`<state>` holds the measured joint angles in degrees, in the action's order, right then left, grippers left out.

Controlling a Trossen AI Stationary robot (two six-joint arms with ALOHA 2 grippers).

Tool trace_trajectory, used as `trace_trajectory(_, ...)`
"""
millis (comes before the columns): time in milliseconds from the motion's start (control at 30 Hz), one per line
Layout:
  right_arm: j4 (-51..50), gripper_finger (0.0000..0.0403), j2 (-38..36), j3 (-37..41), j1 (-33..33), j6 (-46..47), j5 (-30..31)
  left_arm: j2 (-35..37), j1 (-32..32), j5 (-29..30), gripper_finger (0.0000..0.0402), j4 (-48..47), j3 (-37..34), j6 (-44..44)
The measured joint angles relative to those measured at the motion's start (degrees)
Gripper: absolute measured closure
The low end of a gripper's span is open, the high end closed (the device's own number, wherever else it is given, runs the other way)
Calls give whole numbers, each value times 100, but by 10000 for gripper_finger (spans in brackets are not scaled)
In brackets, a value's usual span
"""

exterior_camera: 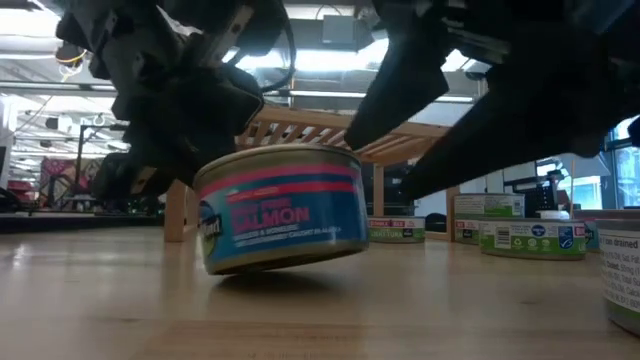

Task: Stack canned seafood by type on shelf
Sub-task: Stack the blue tuna can on top of the blue tuna can on the shelf

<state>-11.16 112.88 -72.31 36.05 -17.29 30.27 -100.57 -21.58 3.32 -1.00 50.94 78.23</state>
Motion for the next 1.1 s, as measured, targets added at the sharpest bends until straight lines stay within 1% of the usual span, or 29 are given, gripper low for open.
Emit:
trace_trajectory(67, 66, 166, 26, -7, -5, -3, 35, 0, 79, -132, 401, -8, 2, -41)
trace_trajectory(167, -8, 166, 59, 0, 2, -57, 265, -1, 198, -307, 401, -12, 0, -56)
trace_trajectory(433, 10, 166, 81, -2, 0, -126, 364, -11, 523, -601, 401, -42, -4, -324)
trace_trajectory(633, 8, 166, 81, -2, -2, -126, 412, -13, 609, -725, 401, -42, -7, -349)
trace_trajectory(800, 28, 166, 81, -2, -2, -130, 962, -13, 599, -725, 401, -34, -7, -344)
trace_trajectory(867, 25, 166, 81, -2, -3, -151, 914, -13, 596, -722, 401, -26, -7, -343)
trace_trajectory(1033, 9, 166, 81, -2, -4, -408, 341, -13, 598, -762, 401, -17, -7, -349)
trace_trajectory(1100, 16, 166, 81, -2, 0, -425, 312, -13, 598, -766, 401, -15, -7, -349)
